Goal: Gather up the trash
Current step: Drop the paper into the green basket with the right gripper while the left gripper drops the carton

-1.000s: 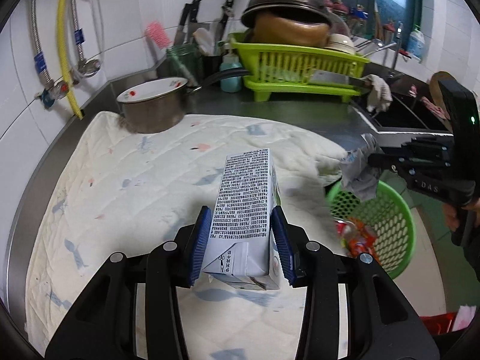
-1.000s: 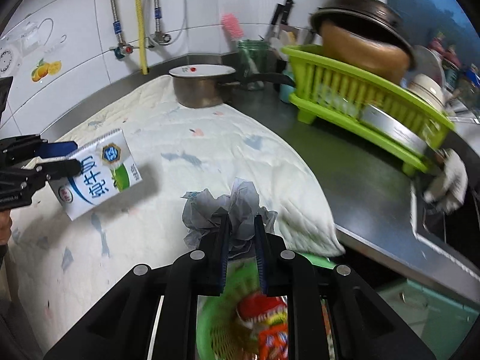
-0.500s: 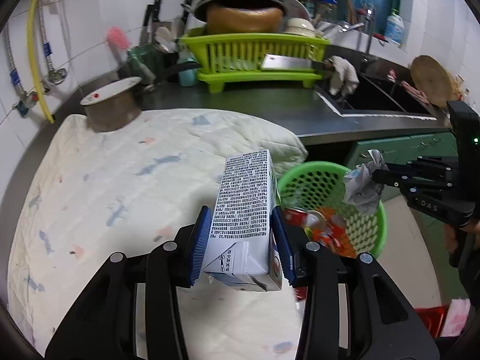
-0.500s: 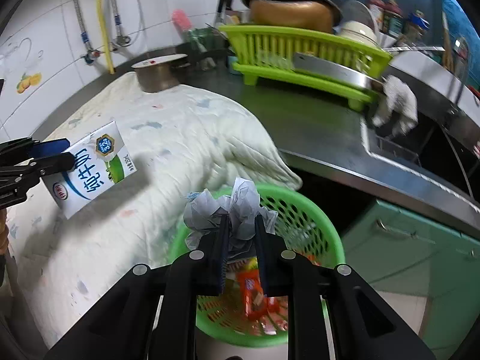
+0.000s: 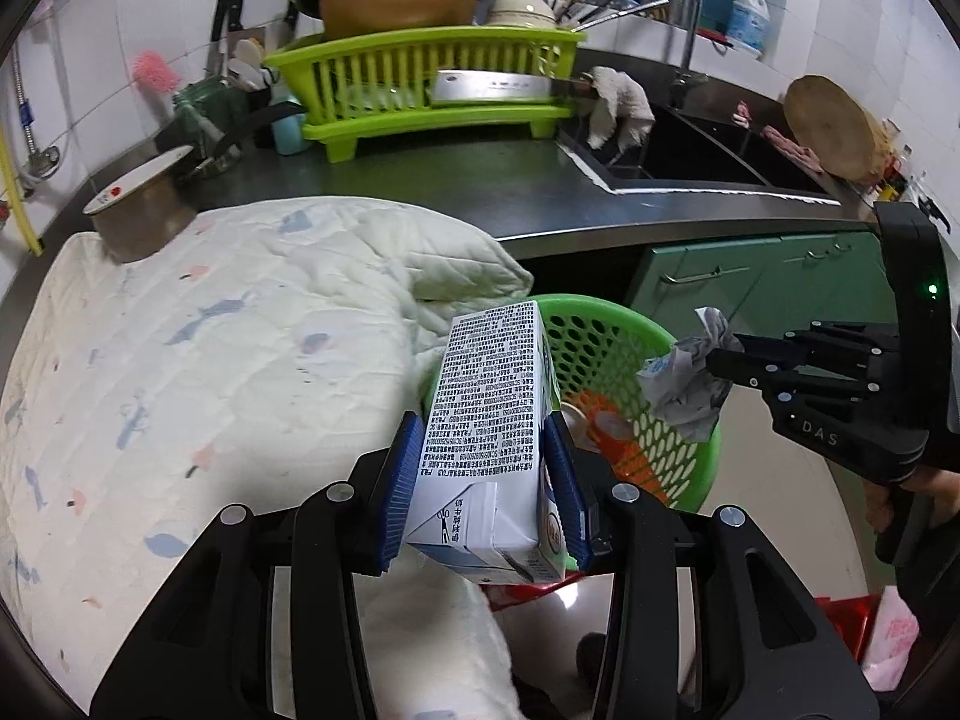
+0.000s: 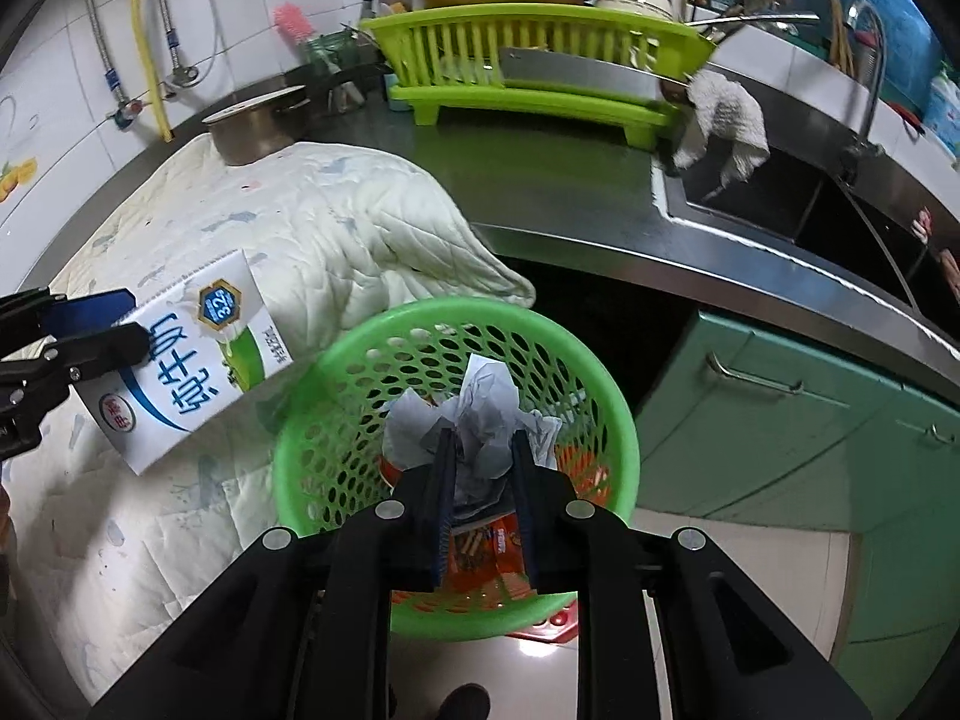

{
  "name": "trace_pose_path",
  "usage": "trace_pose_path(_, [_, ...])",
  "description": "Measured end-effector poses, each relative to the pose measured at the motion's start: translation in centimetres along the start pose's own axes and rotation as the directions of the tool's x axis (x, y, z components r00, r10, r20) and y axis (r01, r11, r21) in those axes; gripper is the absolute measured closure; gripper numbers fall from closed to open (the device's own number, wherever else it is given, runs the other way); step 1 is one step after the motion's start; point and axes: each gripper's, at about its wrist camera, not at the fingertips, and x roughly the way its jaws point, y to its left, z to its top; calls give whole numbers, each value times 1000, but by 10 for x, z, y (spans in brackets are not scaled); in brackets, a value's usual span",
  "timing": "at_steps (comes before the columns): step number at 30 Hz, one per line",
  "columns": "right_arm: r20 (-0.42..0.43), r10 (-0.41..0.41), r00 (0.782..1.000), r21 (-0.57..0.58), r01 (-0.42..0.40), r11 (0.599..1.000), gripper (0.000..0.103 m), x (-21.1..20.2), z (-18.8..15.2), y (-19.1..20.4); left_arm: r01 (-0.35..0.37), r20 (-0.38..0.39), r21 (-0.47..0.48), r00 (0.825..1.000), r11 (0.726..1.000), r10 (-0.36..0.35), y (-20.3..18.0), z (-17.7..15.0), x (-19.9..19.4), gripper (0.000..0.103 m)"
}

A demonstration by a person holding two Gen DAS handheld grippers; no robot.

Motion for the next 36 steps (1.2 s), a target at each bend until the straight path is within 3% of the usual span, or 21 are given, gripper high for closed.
trace_pose_path(8, [4, -7, 1000, 24, 7, 1000, 81, -4, -3, -7, 21, -21, 4, 1000, 1000, -21, -14, 3, 8, 62])
trace_pose_path(18, [42, -6, 999, 33, 5, 999, 64, -19, 0, -6, 45, -45, -17, 998, 999, -46, -19, 7, 16, 61])
trace_pose_path(36, [82, 10, 997, 42, -14, 999, 56, -39, -1, -1, 55, -27, -29, 998, 998, -56, -25, 9, 8, 51])
